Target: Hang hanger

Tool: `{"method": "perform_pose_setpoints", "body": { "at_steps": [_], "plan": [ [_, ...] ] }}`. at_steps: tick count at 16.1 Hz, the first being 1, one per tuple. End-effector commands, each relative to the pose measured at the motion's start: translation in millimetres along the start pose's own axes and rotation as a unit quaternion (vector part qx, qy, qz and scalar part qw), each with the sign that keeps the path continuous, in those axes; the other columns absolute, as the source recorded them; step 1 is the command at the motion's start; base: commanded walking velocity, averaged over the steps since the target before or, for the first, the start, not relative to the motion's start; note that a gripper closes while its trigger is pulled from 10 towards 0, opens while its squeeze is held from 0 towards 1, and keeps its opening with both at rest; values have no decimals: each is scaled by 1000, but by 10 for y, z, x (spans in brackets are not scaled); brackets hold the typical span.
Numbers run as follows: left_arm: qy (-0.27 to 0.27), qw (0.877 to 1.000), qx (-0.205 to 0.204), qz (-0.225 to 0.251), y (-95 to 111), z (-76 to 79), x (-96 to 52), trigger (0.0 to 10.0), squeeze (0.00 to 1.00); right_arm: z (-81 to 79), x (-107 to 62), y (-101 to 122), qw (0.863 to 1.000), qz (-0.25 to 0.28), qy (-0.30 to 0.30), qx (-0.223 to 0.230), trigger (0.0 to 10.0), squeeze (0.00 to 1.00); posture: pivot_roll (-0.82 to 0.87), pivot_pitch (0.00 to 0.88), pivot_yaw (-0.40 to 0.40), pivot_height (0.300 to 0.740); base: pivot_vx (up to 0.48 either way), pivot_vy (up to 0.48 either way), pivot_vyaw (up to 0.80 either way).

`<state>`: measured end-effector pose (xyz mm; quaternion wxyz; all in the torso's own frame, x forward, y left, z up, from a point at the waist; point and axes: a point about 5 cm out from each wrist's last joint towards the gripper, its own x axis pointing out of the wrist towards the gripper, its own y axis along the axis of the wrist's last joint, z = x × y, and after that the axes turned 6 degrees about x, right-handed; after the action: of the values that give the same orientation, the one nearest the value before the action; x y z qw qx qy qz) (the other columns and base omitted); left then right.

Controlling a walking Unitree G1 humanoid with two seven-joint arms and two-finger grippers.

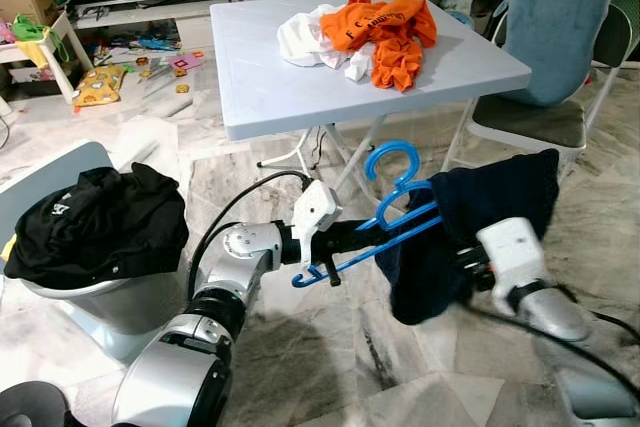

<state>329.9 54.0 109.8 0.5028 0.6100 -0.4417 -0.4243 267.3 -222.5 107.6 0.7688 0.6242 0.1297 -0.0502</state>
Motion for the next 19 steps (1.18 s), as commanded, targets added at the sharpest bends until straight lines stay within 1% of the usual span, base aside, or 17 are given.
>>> {"method": "perform_pose_setpoints", "body": {
  "at_steps": [1, 3, 4, 7, 10, 12, 13, 14, 15, 16, 18, 19],
  "plan": [
    [-2, 1000, 23, 17, 102, -30, 12, 0, 0, 70, 2, 10, 1000, 5, -19, 11, 0, 0, -87, 0, 4, 740, 0, 0, 0],
    [-7, 999, 28, 14, 92, -12, 18, 0, 0, 142, -1, 32, 998, 21, -53, 36, 0, 0, -88, 0, 5, 740, 0, 0, 0],
    [-12, 999, 32, 12, 84, 2, 19, 0, 0, 194, 2, 65, 995, 32, -74, 55, 0, 0, -88, 0, 5, 740, 0, 0, 0],
    [-16, 999, 41, 3, 55, 25, 14, 0, 0, 315, -8, 174, 989, 63, -109, 81, 0, 0, -89, 0, 4, 740, 0, 0, 0],
    [-2, 999, 49, -18, 11, 27, 20, 0, 0, 415, -33, 310, 982, 95, -136, 92, 0, 0, -93, 0, 3, 740, 0, 0, 0],
    [9, 996, 74, -52, -52, 29, 2, 0, 0, 465, -61, 440, 976, 121, -158, 90, 0, 0, -94, 0, 1, 740, 0, 0, 0],
    [13, 994, 79, -71, -95, 28, -22, 0, 0, 505, -78, 520, 971, 135, -175, 92, 0, 0, -95, 0, 2, 740, 0, 0, 0],
    [4, 992, 91, -83, -127, 44, -55, 0, 0, 562, -89, 589, 964, 144, -197, 102, 0, 0, -95, 0, 2, 740, 0, 0, 0],
    [-16, 992, 98, -77, -143, 80, -94, 0, 0, 620, -84, 623, 959, 142, -220, 111, 0, 0, -97, 0, 8, 740, 0, 0, 0],
    [-30, 992, 96, -73, -159, 106, -124, 0, 0, 670, -81, 629, 953, 137, -244, 115, 0, 0, -99, 0, 9, 740, 0, 0, 0],
    [-64, 991, 98, -71, -202, 173, -210, 0, 0, 790, -73, 583, 934, 124, -302, 145, 0, 0, -86, 0, 4, 740, 0, 0, 0],
    [-65, 990, 104, -66, -198, 181, -238, 0, 0, 820, -70, 528, 929, 109, -322, 144, 0, 0, -79, 0, 0, 740, 0, 0, 0]
  ]
}}
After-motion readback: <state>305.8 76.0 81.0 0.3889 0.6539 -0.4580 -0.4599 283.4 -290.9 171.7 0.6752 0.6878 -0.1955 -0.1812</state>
